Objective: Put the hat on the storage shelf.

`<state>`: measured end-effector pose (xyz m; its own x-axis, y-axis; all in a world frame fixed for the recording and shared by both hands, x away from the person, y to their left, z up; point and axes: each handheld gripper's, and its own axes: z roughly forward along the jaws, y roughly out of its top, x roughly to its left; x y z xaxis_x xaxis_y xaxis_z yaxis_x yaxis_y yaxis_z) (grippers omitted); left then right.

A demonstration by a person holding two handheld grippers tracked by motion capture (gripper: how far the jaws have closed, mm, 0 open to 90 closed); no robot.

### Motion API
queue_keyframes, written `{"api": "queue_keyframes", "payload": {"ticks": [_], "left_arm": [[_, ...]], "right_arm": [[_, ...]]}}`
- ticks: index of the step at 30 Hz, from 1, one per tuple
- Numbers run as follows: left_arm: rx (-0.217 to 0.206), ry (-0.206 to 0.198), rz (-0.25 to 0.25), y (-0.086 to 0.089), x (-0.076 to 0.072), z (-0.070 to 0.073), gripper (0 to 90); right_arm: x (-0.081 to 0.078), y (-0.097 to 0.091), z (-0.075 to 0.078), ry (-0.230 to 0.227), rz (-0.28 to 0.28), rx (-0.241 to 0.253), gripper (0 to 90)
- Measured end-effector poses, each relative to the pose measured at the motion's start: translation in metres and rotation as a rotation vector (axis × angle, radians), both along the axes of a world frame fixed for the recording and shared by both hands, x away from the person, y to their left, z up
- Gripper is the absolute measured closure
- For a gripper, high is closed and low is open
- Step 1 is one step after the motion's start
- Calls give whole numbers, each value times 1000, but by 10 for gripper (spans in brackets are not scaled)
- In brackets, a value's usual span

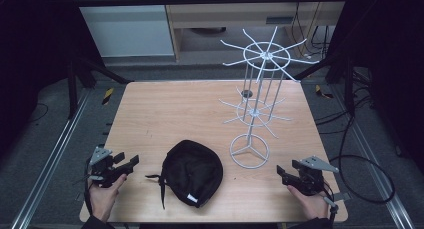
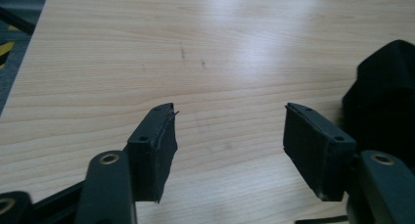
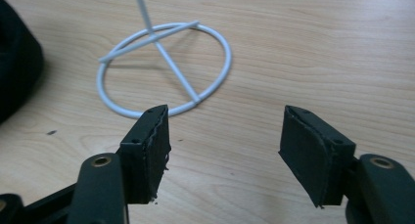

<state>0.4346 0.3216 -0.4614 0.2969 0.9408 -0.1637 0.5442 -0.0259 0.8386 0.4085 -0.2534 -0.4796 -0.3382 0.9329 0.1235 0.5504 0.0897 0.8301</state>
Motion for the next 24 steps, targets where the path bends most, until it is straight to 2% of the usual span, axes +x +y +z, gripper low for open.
{"api": "queue_keyframes", "payload": {"ticks": [4, 6, 11, 13, 15, 17, 18, 24], "left_arm": [[-16, -26, -23, -9, -8, 6, 428], [-22, -37, -27, -13, -10, 9, 447], [-28, -42, -52, -22, -16, 13, 460], [-40, -38, -68, -27, -17, 15, 462], [-43, -34, -81, -32, -18, 16, 483], [-38, -27, -100, -38, -19, 16, 485], [-33, -31, -109, -42, -20, 17, 494], [-17, -36, -147, -53, -21, 22, 517]], "right_arm": [[-6, 9, 5, -23, 42, -3, 383], [-8, 19, 7, -20, 84, -5, 383], [-12, 34, 11, -20, 130, 7, 383], [-13, 43, 14, -36, 153, 12, 398], [-15, 55, 19, -54, 202, 17, 424], [-15, 60, 20, -52, 216, 20, 429], [-15, 69, 22, -51, 246, 20, 464], [-14, 87, 27, -42, 302, 17, 517]]}}
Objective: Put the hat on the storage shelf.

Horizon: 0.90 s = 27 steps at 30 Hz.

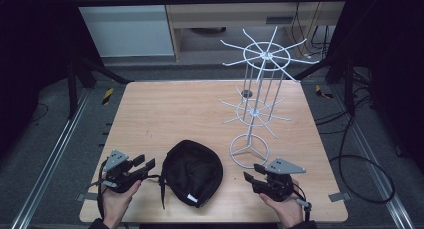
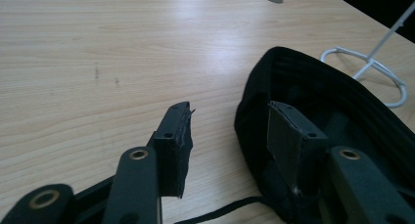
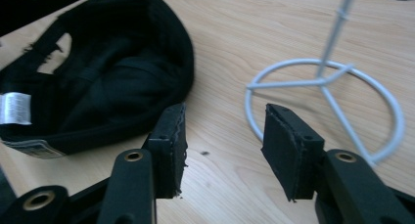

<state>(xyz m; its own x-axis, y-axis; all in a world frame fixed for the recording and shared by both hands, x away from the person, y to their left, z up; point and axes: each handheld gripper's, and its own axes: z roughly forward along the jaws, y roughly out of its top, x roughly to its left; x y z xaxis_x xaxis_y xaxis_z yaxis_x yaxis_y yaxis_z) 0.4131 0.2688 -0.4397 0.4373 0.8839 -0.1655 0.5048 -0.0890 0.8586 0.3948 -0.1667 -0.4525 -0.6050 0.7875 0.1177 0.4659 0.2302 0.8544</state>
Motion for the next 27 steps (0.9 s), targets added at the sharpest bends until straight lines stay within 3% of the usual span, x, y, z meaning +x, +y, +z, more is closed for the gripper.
{"api": "queue_keyframes", "payload": {"ticks": [9, 16, 22, 27], "left_arm": [[10, 18, -40, -14, -1, 1, 552], [55, 45, -60, -28, 2, -6, 557], [81, 85, -71, -33, 9, -14, 578], [110, 132, -79, -37, 15, -22, 653]], "right_arm": [[7, 31, 8, -10, 67, -2, 543], [20, 58, 9, -9, 88, -27, 505], [37, 73, 1, 8, 72, -56, 486], [46, 80, -10, 41, 61, -79, 479]]}}
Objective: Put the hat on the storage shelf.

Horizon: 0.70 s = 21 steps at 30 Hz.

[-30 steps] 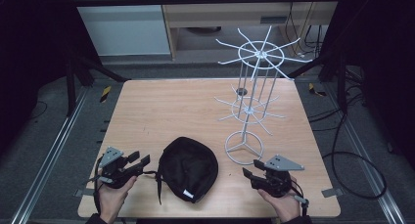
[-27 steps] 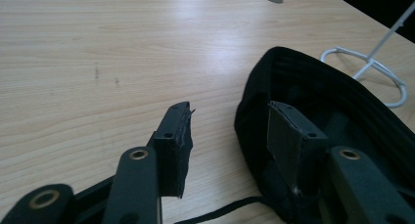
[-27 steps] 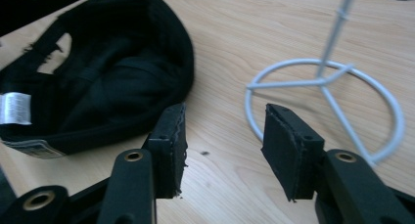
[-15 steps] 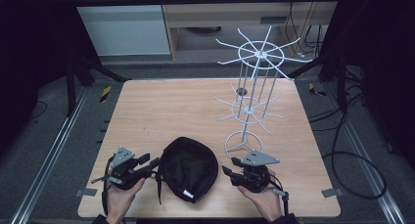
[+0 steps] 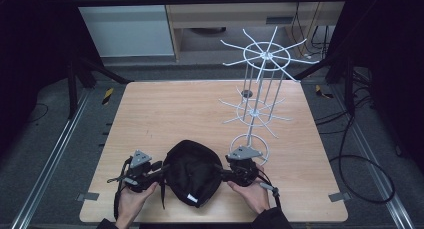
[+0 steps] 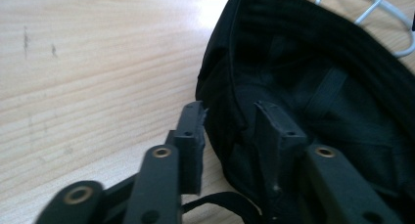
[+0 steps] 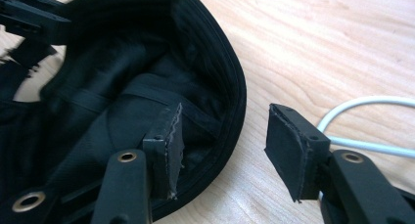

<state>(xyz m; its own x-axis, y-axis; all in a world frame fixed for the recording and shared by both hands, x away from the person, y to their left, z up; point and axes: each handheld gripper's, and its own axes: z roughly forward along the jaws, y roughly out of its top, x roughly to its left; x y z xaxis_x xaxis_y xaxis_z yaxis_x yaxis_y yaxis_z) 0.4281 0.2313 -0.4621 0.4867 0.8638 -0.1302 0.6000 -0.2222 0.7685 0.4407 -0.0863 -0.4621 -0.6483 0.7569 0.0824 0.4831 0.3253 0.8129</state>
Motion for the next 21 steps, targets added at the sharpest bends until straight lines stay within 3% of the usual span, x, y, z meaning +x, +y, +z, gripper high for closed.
{"api": "queue_keyframes", "payload": {"ticks": [5, 12, 16, 17, 21], "left_arm": [[26, 26, -1, 3, 4, -5, 780], [31, 45, -8, 5, 5, -7, 825], [39, 48, -13, 5, 5, -8, 831], [39, 48, -13, 5, 5, -8, 831], [38, 55, -14, 5, 6, -8, 831]], "right_arm": [[9, 6, -12, 32, -1, -27, 476], [14, 13, -21, 70, 17, -40, 536], [15, 15, -23, 88, 20, -51, 672], [15, 15, -23, 88, 20, -51, 672], [13, 14, -20, 66, 14, -47, 788]]}}
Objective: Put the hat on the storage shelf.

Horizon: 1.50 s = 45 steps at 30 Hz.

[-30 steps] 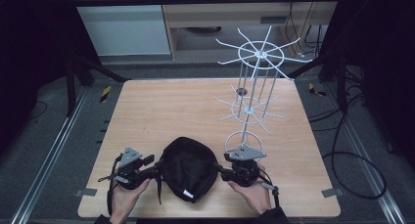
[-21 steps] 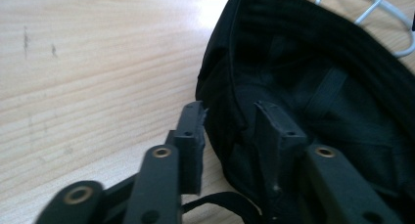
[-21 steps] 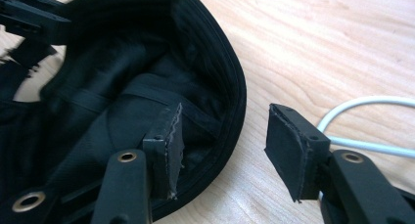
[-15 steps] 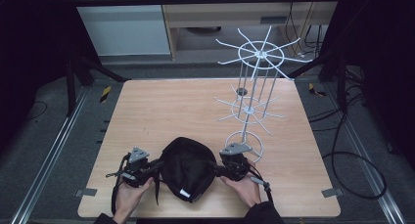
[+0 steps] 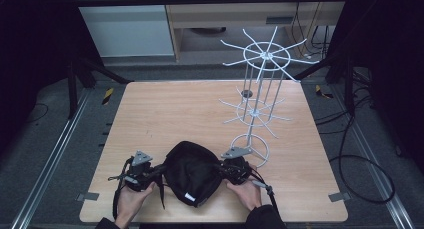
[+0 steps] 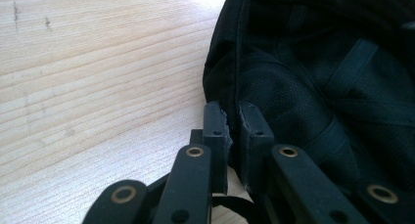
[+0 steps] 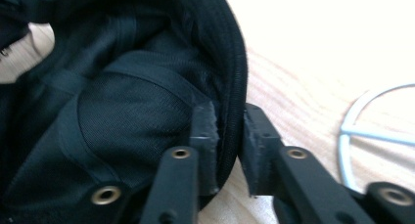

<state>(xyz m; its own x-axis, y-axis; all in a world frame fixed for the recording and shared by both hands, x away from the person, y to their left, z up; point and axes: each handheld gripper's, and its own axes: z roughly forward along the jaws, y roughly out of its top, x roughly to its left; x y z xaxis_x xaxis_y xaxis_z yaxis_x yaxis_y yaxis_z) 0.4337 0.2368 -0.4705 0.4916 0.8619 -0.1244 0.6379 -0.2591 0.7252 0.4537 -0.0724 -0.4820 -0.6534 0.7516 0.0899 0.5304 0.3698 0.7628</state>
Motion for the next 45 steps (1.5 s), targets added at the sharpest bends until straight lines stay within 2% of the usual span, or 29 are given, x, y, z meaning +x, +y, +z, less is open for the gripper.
{"api": "queue_keyframes", "payload": {"ticks": [4, 6, 7, 8, 13, 19, 24, 31, 36, 39, 45], "left_arm": [[-5, -2, 0, 0, 0, 0, 832], [-7, -8, -1, 0, 1, 1, 832], [-11, -11, 1, 0, 1, 1, 833], [-14, -16, 3, 0, 1, 1, 833], [-38, -30, 14, 2, 7, 2, 833], [-36, -45, 25, -5, 20, 1, 834], [-33, -47, 25, -10, 29, -2, 834], [-35, -49, 17, -10, 30, -4, 831], [-34, -39, 12, -9, 31, -5, 814], [-49, -40, 12, -7, 30, -3, 790], [-104, -27, 9, 2, 23, 5, 680]], "right_arm": [[-5, -2, 9, -49, -13, 33, 821], [-8, -2, 15, -96, -9, 50, 822], [-12, -2, 22, -142, -1, 64, 823], [-12, -2, 22, -142, -1, 64, 823], [-24, 2, 39, -234, 19, 112, 820], [-30, 4, 48, -305, 43, 118, 821], [-33, 4, 50, -331, 65, 121, 820], [-36, 6, 49, -347, 109, 120, 818], [-42, 8, 48, -372, 142, 81, 818], [-44, 8, 48, -382, 132, 59, 819], [-46, 7, 47, -389, 81, 20, 831]]}}
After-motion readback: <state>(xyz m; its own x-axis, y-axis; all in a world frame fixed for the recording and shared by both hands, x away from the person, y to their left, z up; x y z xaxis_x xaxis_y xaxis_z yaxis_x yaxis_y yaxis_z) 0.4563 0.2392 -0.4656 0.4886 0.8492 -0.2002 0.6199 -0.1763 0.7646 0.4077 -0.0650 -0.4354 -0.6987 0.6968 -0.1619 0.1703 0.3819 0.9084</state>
